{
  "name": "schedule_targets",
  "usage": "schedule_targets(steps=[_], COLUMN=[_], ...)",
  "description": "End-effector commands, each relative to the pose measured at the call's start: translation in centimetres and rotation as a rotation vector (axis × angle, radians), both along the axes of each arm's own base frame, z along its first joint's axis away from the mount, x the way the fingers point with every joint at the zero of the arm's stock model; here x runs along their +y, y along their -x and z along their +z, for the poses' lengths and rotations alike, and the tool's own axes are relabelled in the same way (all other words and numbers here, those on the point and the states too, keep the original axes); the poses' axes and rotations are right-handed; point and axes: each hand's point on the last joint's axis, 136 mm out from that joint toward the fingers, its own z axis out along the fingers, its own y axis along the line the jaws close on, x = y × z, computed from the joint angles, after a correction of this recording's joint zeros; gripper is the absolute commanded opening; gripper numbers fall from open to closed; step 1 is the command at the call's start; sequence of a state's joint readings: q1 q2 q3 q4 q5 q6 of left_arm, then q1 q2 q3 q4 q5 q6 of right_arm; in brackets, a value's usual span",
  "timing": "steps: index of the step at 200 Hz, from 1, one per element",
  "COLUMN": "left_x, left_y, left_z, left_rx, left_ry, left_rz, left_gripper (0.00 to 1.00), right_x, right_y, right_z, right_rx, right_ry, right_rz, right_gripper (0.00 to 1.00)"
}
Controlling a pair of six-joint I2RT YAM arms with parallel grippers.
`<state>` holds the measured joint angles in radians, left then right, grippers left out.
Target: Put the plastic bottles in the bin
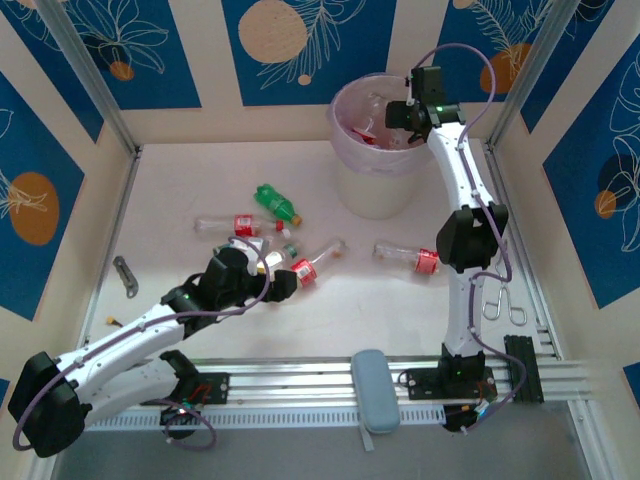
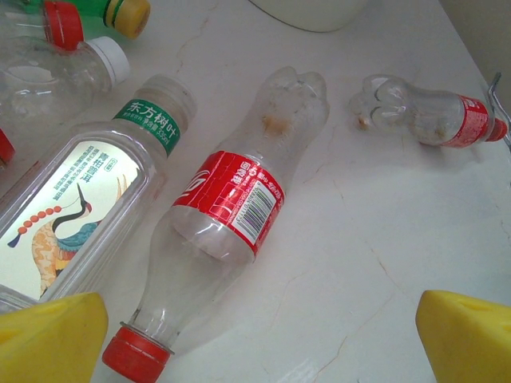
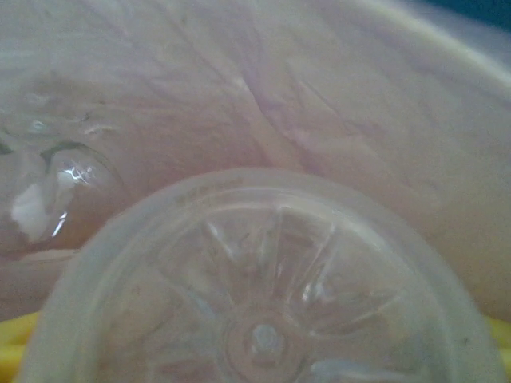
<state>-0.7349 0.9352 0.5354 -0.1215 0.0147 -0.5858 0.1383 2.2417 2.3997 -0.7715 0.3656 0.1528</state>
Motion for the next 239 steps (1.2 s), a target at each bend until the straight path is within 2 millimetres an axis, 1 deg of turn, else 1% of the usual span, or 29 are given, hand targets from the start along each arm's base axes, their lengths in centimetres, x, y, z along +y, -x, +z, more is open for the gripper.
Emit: schedule_targets(steps=[1, 44, 65, 89, 130, 149, 167, 186, 199, 207, 218, 220, 222, 224, 226, 239], left_x=[0.4, 0.3, 0.3, 0.3, -0.3, -0.5, -0.6, -0.8, -1.1, -1.4, -1.9, -2.0, -2.0, -2.2, -2.3, -3.0], left_y=[-0.2, -0.3, -0.3, -0.2, -0.4, -0.3, -0.2, -0.4, -0.7, -0.8, -1.1, -1.2, -1.2, -1.3, -1.4, -1.7], left_z=[0.8, 0.8, 0.7, 0.5, 0.5, 0.3, -0.1, -0.7, -1.0, -1.1, -1.2, -1.3, -1.2, -1.3, -1.3, -1.6], left_rx=[-0.002, -0.001, 0.001, 0.006, 0.014, 0.039, 0.063, 0.086, 0.103, 0.112, 0.119, 0.121, 0.119, 0.121, 0.123, 0.130], left_ry=[0.017, 0.012, 0.002, -0.022, -0.081, -0.138, -0.205, -0.279, -0.321, -0.349, -0.391, -0.398, -0.404, -0.411, -0.417, -0.455], left_rz=[0.018, 0.016, 0.014, 0.001, -0.053, -0.094, -0.138, -0.183, -0.213, -0.233, -0.258, -0.262, -0.266, -0.271, -0.275, -0.305], left_gripper=[0.99, 0.99, 0.99, 0.99, 1.00, 1.00, 1.00, 0.99, 0.90, 0.87, 0.85, 0.85, 0.85, 0.85, 0.84, 0.84], right_x=[0.8, 1.4, 1.6, 2.0, 2.3, 2.4, 2.6, 3.4, 4.0, 4.2, 3.9, 3.7, 3.5, 3.3, 3.1, 1.9], right_y=[0.0, 0.7, 1.4, 2.7, 5.8, 7.7, 9.8, 12.5, 14.6, 15.9, 17.6, 17.9, 18.2, 18.4, 18.7, 20.6], right_z=[-1.3, 2.0, 4.3, 7.3, 11.7, 13.5, 14.7, 14.9, 14.3, 13.7, 12.7, 12.3, 12.2, 11.7, 11.7, 9.8], right_rx=[0.029, -0.016, -0.051, -0.098, -0.152, -0.178, -0.190, -0.177, -0.151, -0.140, -0.132, -0.126, -0.130, -0.124, -0.128, -0.103], right_ry=[-0.008, 0.004, 0.008, 0.009, 0.018, 0.027, 0.004, -0.056, -0.111, -0.140, -0.149, -0.145, -0.140, -0.135, -0.131, -0.128], right_rz=[0.023, 0.051, 0.064, 0.085, 0.112, 0.117, 0.132, 0.168, 0.201, 0.211, 0.196, 0.187, 0.176, 0.167, 0.157, 0.111], right_gripper=[0.82, 0.91, 0.94, 0.96, 0.97, 0.97, 0.97, 0.97, 0.97, 0.97, 0.97, 0.97, 0.97, 0.97, 0.97, 0.97])
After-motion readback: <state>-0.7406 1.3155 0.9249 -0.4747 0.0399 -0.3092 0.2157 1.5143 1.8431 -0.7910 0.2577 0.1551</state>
